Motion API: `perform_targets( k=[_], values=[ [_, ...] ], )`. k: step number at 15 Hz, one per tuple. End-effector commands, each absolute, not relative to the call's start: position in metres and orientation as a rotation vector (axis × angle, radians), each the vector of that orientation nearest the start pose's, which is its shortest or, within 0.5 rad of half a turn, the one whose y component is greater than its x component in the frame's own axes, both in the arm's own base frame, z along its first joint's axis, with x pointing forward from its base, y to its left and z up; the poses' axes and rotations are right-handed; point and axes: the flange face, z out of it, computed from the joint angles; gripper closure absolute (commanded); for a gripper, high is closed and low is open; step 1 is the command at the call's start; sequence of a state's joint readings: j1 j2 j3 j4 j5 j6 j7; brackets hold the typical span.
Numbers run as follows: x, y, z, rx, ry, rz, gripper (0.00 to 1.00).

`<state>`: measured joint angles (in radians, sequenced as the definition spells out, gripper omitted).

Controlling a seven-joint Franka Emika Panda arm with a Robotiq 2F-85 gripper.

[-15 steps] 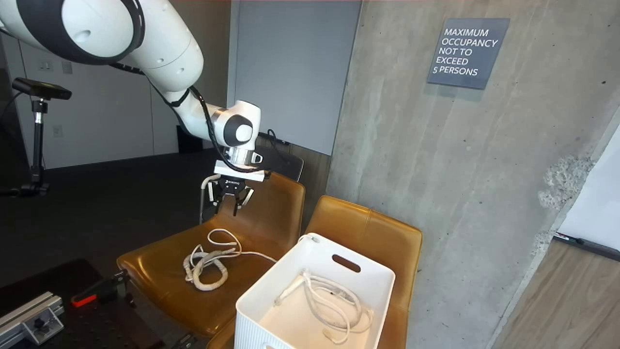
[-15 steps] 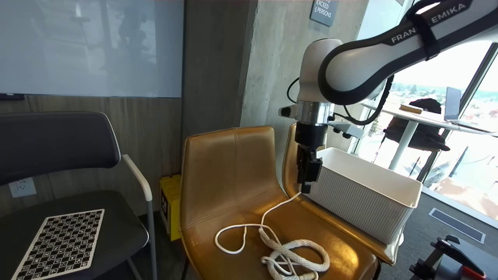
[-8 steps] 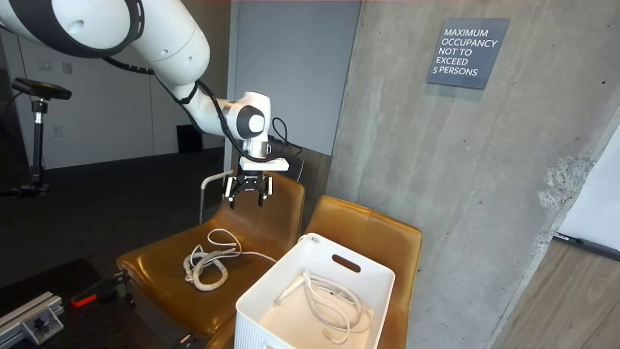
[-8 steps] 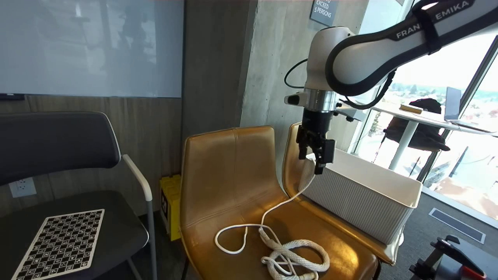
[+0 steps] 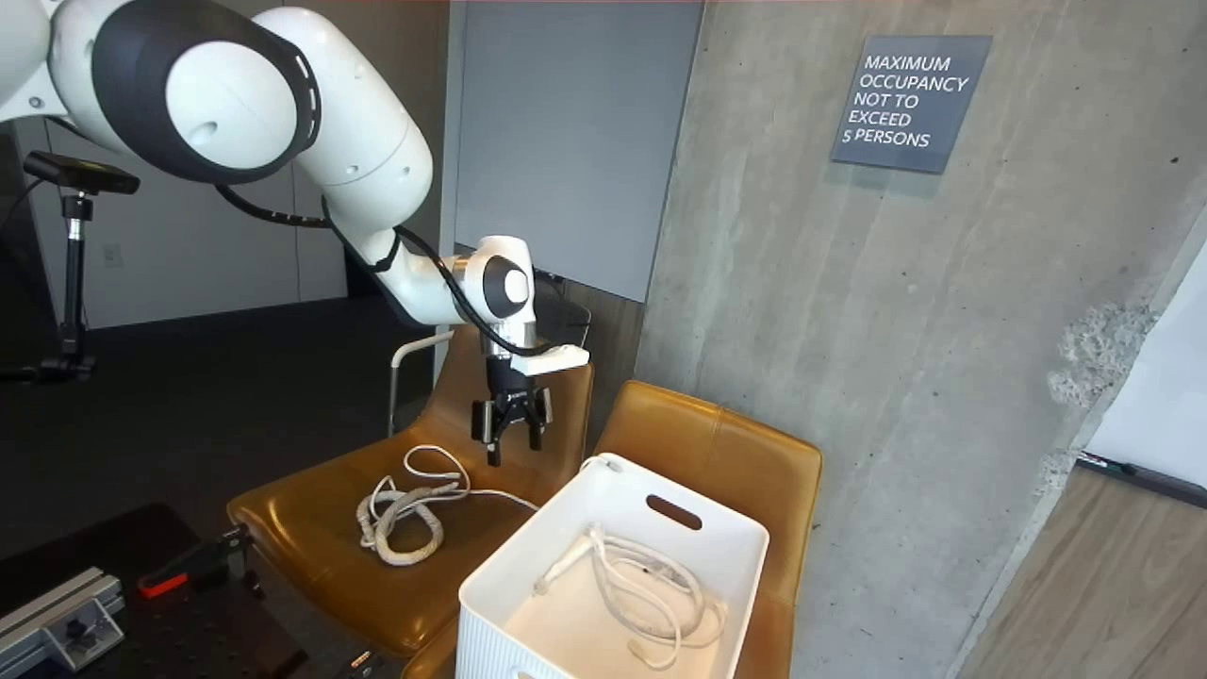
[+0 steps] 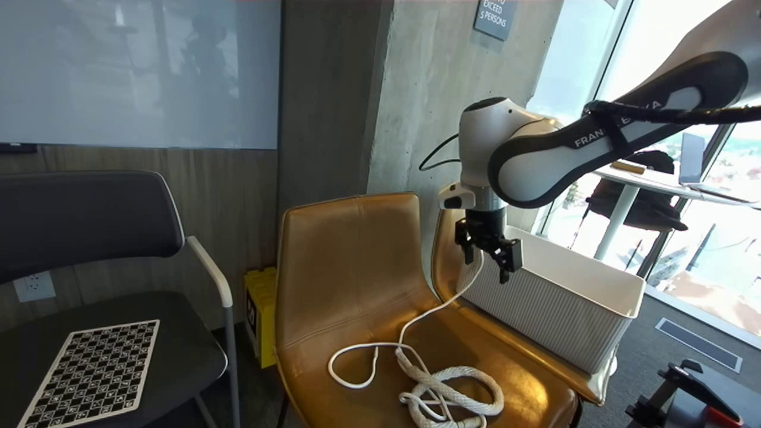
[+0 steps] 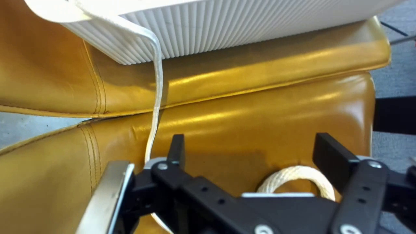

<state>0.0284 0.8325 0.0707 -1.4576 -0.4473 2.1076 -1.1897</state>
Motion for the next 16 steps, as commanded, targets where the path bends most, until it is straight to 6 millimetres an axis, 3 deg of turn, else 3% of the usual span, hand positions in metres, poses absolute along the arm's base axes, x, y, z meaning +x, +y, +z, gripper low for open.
perform_targets(
  k=[1,7,13,15,16],
  values=[
    [0.717,0.047,0.153,-2.228,-2.518,0.643,0.00],
    [0.723,0.039,0.119,-2.130,-2.730,0.788,0.00],
    [0.729,0.017,0.101,-2.107,-2.799,0.869,0.00],
    [0.731,0.013,0.098,-2.108,-2.802,0.882,0.26],
    [0.732,0.012,0.096,-2.111,-2.801,0.883,0.34]
  ],
)
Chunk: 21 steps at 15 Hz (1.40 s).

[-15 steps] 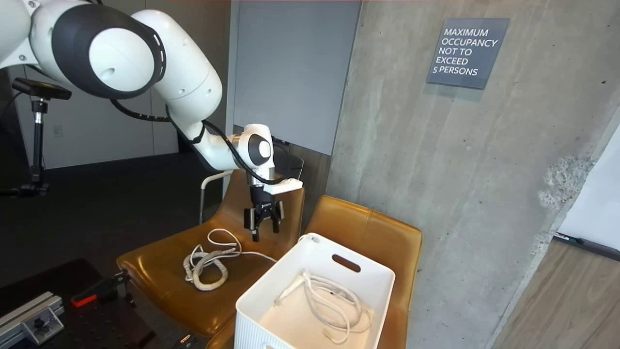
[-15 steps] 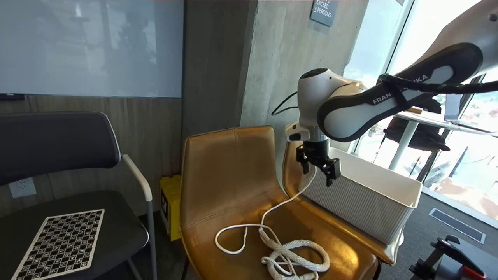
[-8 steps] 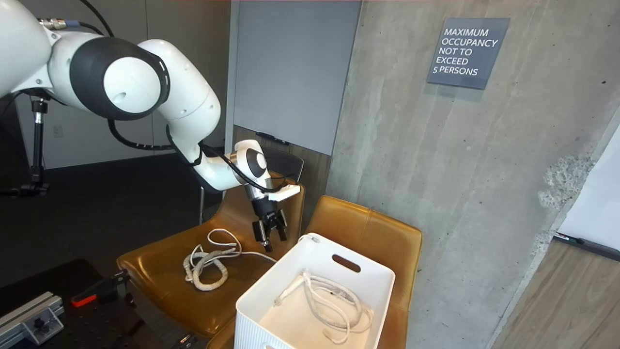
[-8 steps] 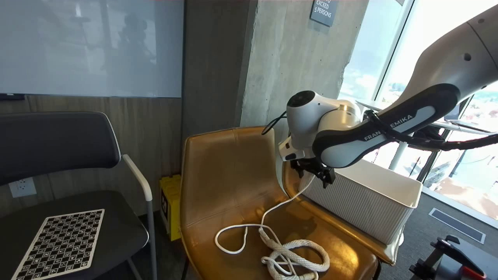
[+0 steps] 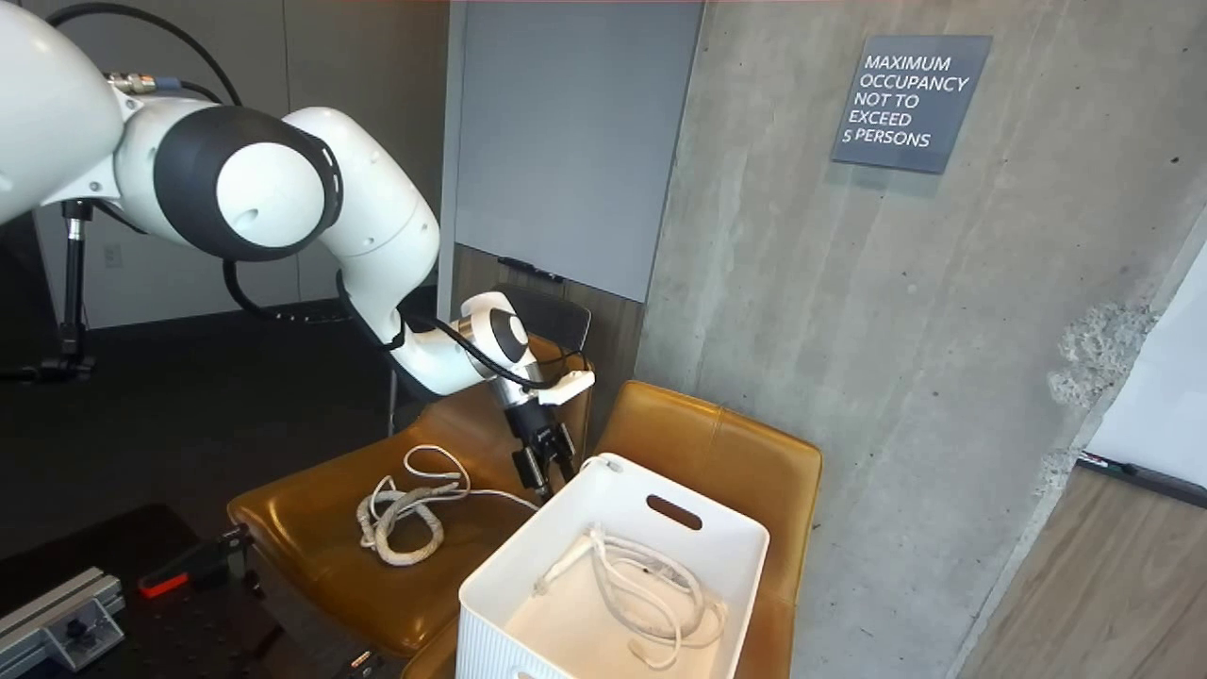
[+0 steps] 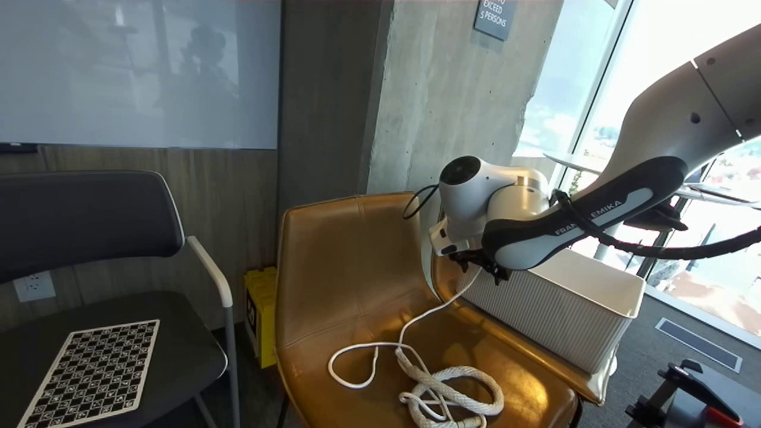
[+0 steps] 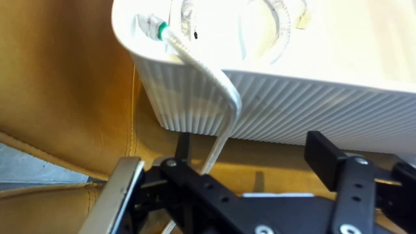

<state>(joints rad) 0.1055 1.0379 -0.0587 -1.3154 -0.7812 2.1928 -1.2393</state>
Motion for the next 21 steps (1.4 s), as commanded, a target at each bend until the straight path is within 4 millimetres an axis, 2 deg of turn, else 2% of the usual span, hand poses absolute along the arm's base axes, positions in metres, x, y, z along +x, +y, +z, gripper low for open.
perform_targets(
  k=[1,2,8,9,11,13,18,21],
  values=[
    [0.732,0.011,0.094,1.561,2.063,-0.651,0.42],
    [0.732,0.010,0.092,1.565,2.062,-0.653,0.51],
    [0.732,0.006,0.086,1.596,2.048,-0.664,0.95],
    [0.731,0.009,0.088,1.621,2.045,-0.669,1.00],
    [0.728,0.017,0.099,1.691,2.054,-0.667,1.00],
    [0.726,0.034,0.115,1.775,2.055,-0.651,0.99],
    [0.714,0.127,0.185,2.098,2.118,-0.540,0.99],
    [0.711,0.168,0.222,2.263,2.133,-0.441,0.99]
  ],
)
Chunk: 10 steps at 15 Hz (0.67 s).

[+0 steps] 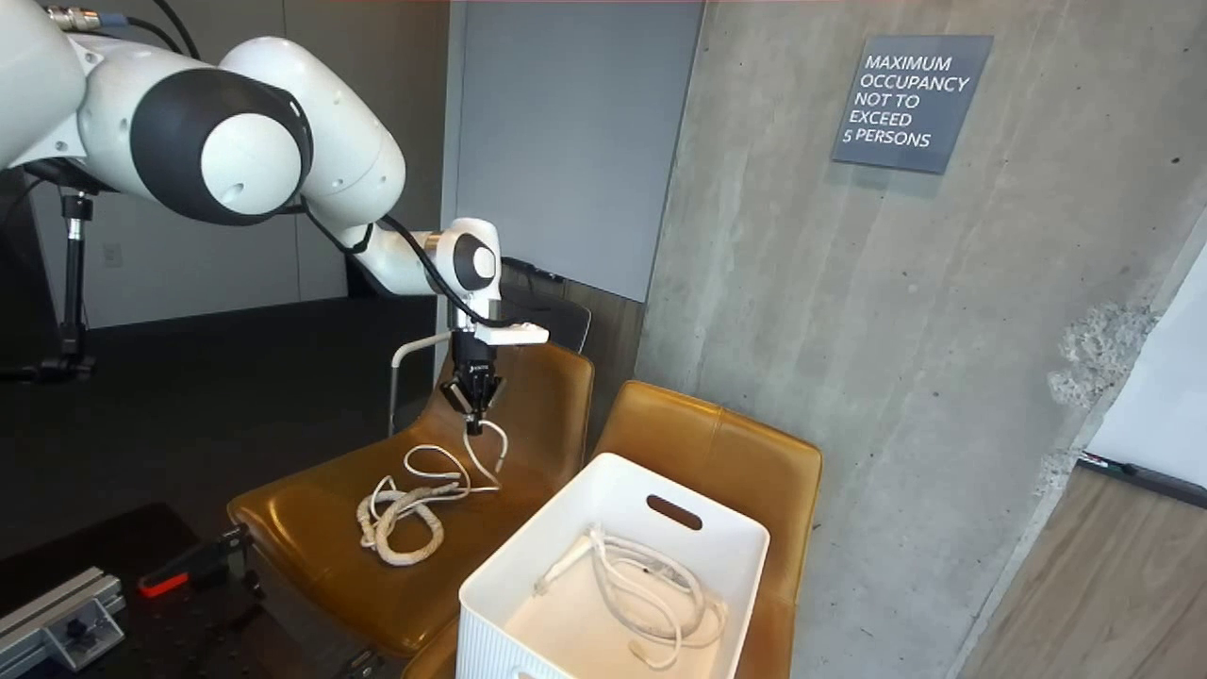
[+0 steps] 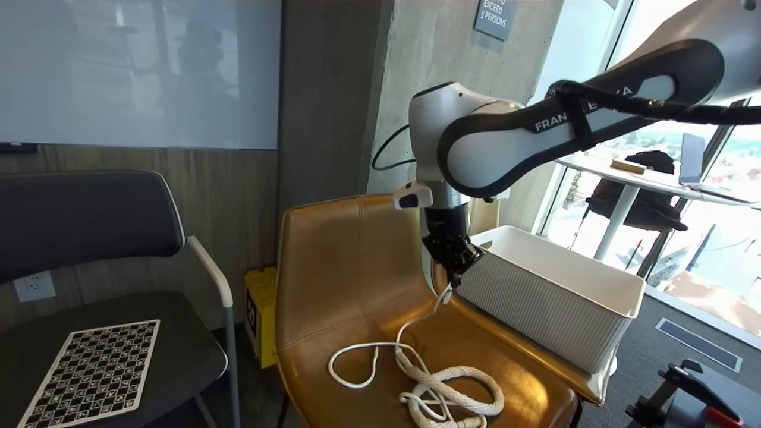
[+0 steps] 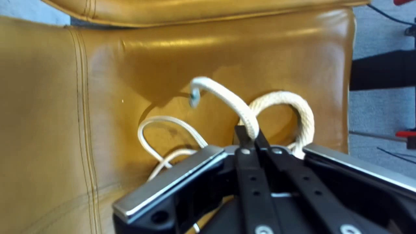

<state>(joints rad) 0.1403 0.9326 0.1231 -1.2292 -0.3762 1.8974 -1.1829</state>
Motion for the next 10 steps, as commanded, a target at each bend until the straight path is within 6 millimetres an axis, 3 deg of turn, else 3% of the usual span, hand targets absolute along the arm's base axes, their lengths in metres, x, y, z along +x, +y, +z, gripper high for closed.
perform_targets(
  k=[1,7,8,10],
  values=[
    [0.711,0.177,0.234,2.306,2.127,-0.408,0.99],
    [0.717,0.174,0.247,2.473,2.036,-0.315,0.97],
    [0.717,0.173,0.249,2.493,2.024,-0.307,0.71],
    [0.716,0.171,0.254,2.541,2.007,-0.282,0.65]
  ],
)
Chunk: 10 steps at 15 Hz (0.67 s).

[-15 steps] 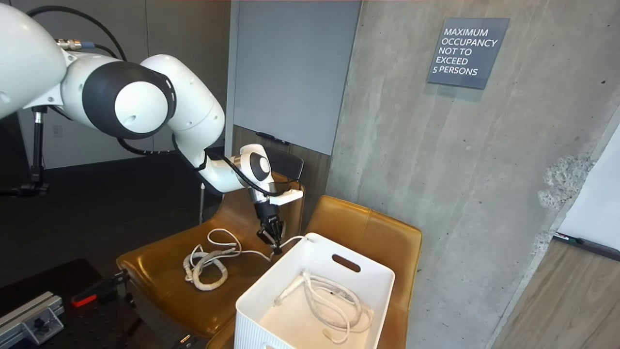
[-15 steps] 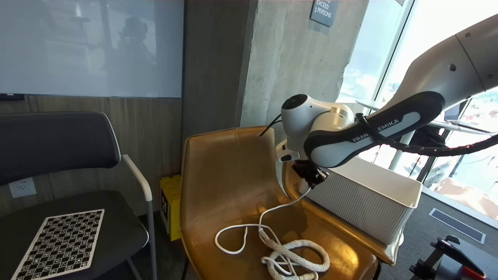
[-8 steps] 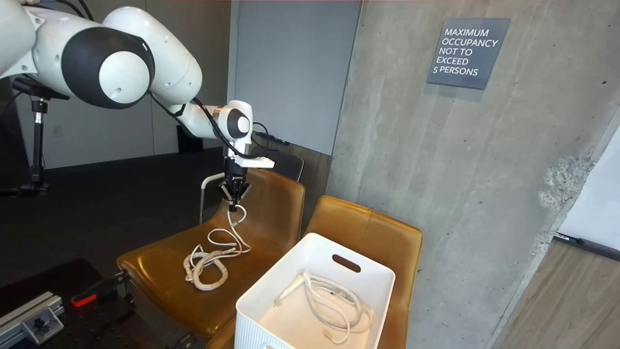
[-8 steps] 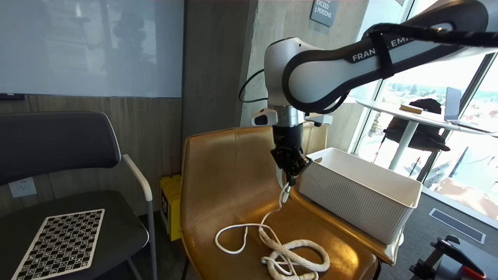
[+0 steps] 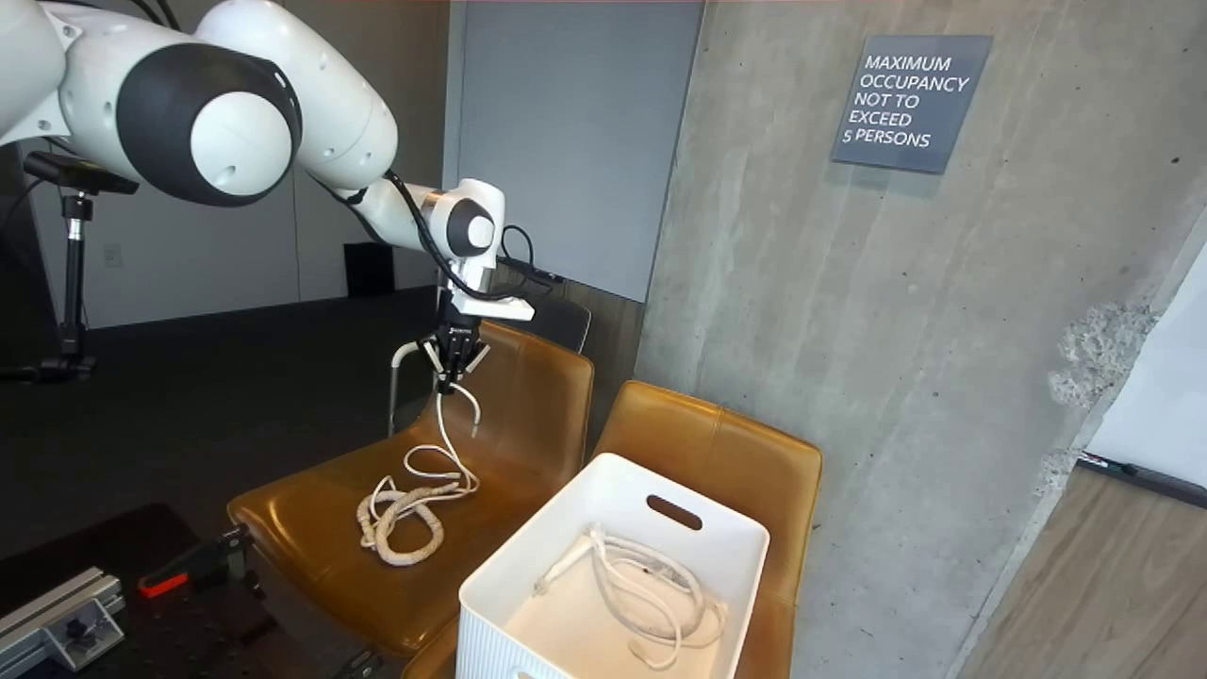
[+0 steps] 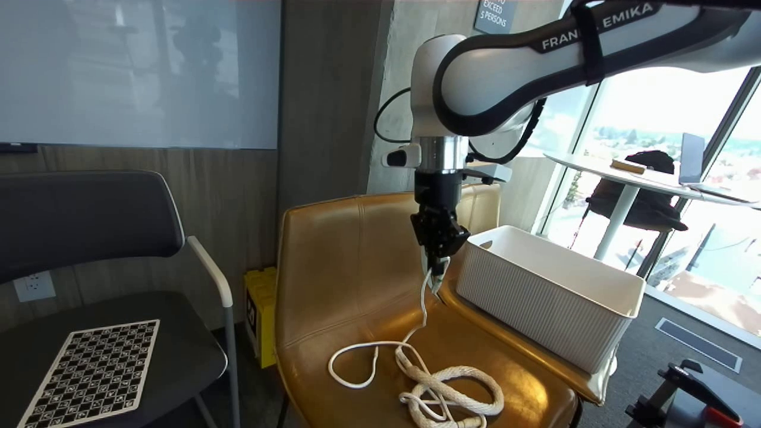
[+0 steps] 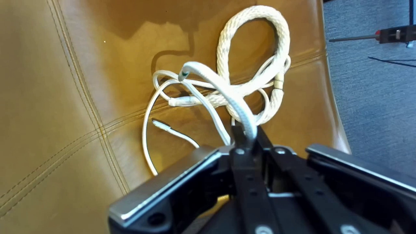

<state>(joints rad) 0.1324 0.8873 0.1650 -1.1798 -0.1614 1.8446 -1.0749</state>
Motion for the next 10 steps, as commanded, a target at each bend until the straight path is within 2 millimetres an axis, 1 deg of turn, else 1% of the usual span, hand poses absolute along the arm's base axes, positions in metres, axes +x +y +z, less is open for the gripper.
perform_targets(
  k=[1,3,5,6,8,9,10],
  values=[
    [0.716,0.170,0.258,-2.374,-1.847,0.244,0.57],
    [0.715,0.166,0.267,-2.382,-1.800,0.175,0.42],
    [0.713,0.152,0.278,-2.423,-1.788,0.066,0.29],
    [0.710,0.138,0.284,-2.479,-1.801,0.013,0.21],
    [0.709,0.111,0.293,-2.560,-1.794,-0.092,0.06],
    [0.705,0.098,0.297,-2.604,-1.782,-0.128,0.01],
    [0.701,0.085,0.300,-2.643,-1.764,-0.160,0.00]
  ],
)
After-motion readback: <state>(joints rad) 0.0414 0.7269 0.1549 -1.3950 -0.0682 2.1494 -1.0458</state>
